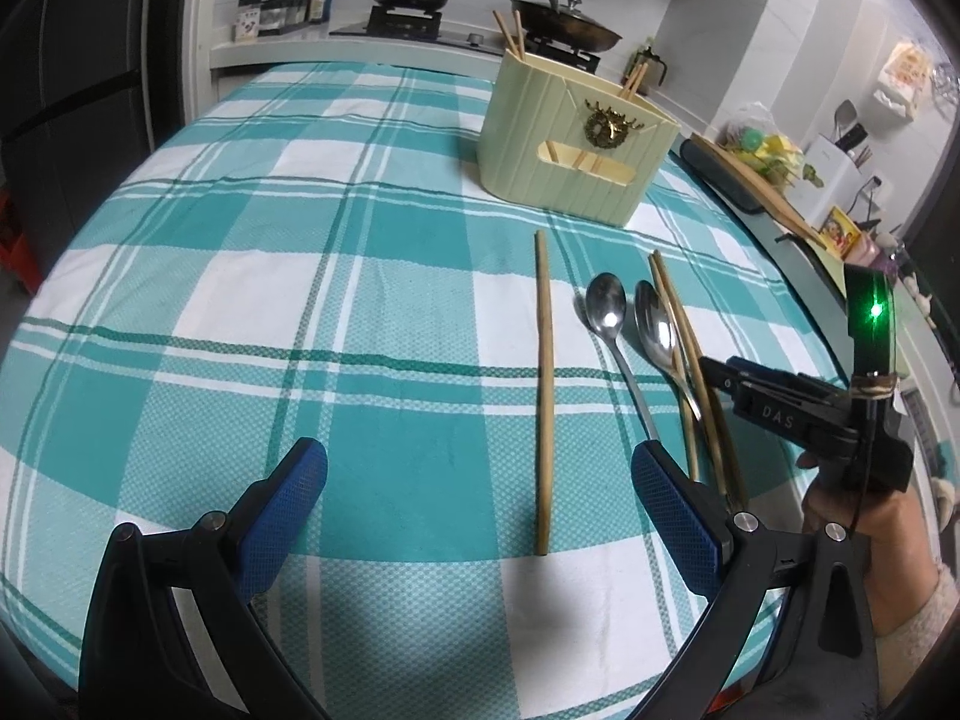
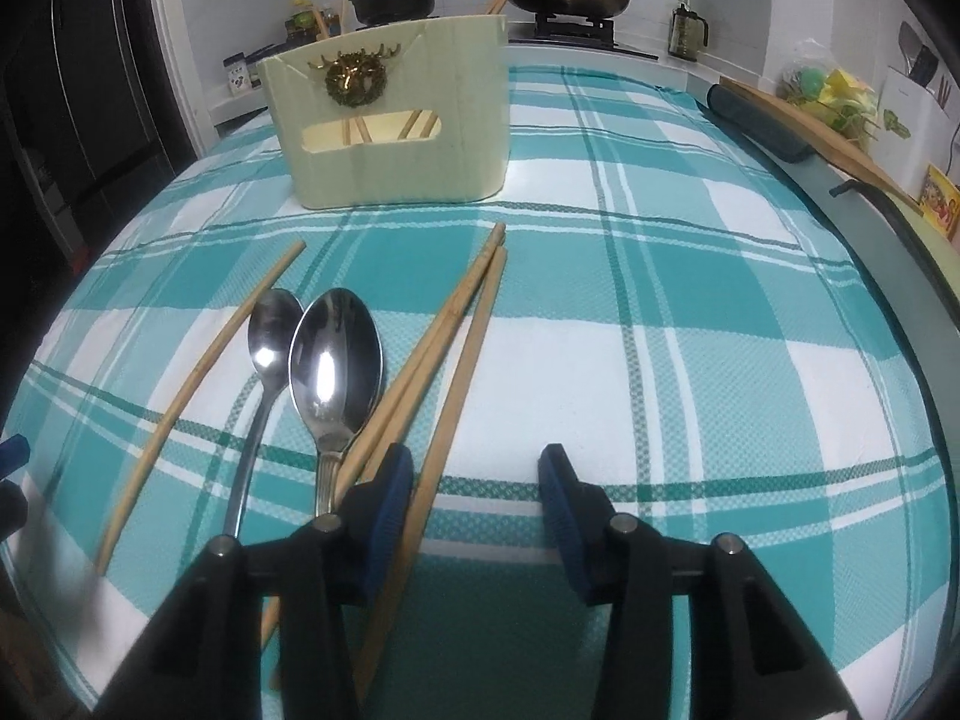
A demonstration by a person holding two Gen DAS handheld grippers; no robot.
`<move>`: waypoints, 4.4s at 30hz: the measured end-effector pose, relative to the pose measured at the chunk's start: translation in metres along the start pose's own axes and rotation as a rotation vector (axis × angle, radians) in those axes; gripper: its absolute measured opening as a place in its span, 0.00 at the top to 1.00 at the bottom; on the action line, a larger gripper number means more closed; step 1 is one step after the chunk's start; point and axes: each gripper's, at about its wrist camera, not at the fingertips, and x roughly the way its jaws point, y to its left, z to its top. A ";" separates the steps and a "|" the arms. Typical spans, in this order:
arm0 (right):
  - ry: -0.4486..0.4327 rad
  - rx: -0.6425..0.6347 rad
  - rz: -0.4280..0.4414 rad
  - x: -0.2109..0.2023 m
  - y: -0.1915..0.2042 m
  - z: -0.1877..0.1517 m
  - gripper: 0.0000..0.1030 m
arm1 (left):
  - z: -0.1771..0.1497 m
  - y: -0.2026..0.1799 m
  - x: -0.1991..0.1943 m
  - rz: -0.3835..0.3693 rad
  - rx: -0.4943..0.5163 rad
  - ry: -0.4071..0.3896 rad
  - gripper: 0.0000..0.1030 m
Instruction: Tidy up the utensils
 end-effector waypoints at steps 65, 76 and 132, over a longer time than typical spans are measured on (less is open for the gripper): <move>-0.079 0.114 -0.159 -0.021 -0.056 -0.033 0.50 | 0.000 -0.021 0.058 0.168 0.177 0.071 0.14; -0.078 0.113 -0.161 -0.021 -0.055 -0.033 0.50 | 0.000 -0.019 0.064 0.194 0.174 0.093 0.01; 0.271 0.046 0.061 0.035 -0.082 0.066 0.51 | 0.104 0.000 0.131 0.115 0.293 0.314 0.26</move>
